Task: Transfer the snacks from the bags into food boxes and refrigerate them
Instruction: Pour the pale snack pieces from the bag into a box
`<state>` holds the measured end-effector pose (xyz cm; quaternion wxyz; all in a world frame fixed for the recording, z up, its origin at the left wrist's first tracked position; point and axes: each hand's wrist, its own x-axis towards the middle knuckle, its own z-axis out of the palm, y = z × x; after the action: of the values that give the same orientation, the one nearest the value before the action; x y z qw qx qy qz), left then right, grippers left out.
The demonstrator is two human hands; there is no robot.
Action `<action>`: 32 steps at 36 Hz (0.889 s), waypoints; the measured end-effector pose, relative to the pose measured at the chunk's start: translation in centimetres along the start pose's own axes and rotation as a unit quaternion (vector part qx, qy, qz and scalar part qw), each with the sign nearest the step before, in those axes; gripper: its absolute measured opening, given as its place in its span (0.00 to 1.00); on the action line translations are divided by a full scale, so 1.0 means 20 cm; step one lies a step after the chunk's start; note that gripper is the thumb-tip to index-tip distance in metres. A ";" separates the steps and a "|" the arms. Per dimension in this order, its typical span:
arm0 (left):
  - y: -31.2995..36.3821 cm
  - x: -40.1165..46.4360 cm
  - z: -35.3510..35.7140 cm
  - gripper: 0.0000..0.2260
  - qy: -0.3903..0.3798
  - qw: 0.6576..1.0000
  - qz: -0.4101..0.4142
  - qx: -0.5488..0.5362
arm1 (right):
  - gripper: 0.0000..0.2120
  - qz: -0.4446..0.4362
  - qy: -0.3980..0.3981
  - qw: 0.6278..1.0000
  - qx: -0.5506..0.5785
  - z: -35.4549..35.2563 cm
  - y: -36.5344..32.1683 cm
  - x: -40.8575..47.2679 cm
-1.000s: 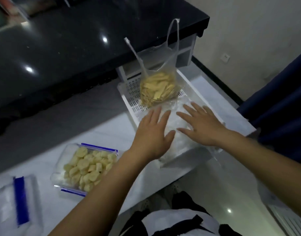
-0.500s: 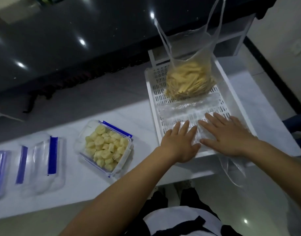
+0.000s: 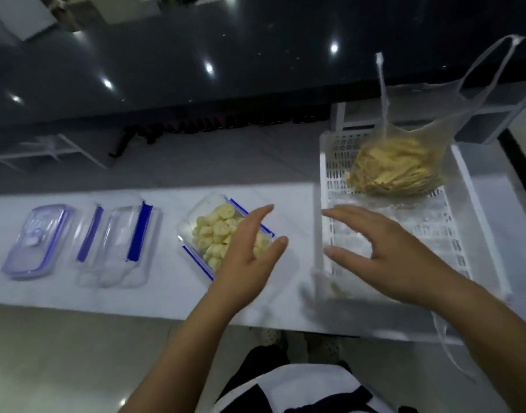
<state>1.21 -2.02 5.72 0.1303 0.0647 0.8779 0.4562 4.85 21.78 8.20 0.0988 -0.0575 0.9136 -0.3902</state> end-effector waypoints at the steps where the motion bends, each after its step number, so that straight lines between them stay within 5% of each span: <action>1: -0.06 -0.04 -0.03 0.22 0.042 0.997 -0.037 -0.048 | 0.32 -0.010 -0.017 1.000 0.013 0.05 -0.04 0.03; 5: -0.24 -0.19 -0.12 0.16 0.188 0.943 -0.183 -0.204 | 0.27 -0.022 -0.053 0.994 0.092 0.30 -0.14 0.16; 9: -0.36 -0.26 -0.20 0.13 0.219 0.866 -0.294 -0.339 | 0.16 0.024 -0.083 0.987 0.136 0.41 -0.22 0.35; 14: -0.44 -0.25 -0.32 0.17 0.198 0.788 -0.338 -0.475 | 0.40 0.089 -0.091 0.984 0.121 0.48 -0.26 0.60; 18: -0.48 -0.17 -0.37 0.12 0.154 0.784 -0.320 -0.509 | 0.37 0.165 -0.111 0.964 0.178 0.55 -0.28 0.75; 22: -0.52 -0.09 -0.42 0.15 0.104 0.778 -0.317 -0.532 | 0.21 0.217 -0.111 0.940 0.238 0.61 -0.30 0.84; 26: -0.57 -0.01 -0.49 0.19 0.071 0.767 -0.334 -0.543 | 0.32 0.274 -0.070 0.920 0.270 0.65 -0.31 0.88; 32: -0.64 0.10 -0.60 0.18 0.017 0.788 -0.352 -0.505 | 0.28 0.324 -0.032 0.906 0.272 0.70 -0.32 0.77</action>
<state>-4.03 -18.40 1.60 0.2812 -0.3319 0.4864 0.7578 -6.86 4.75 1.25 0.2607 0.2579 0.7366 -0.5683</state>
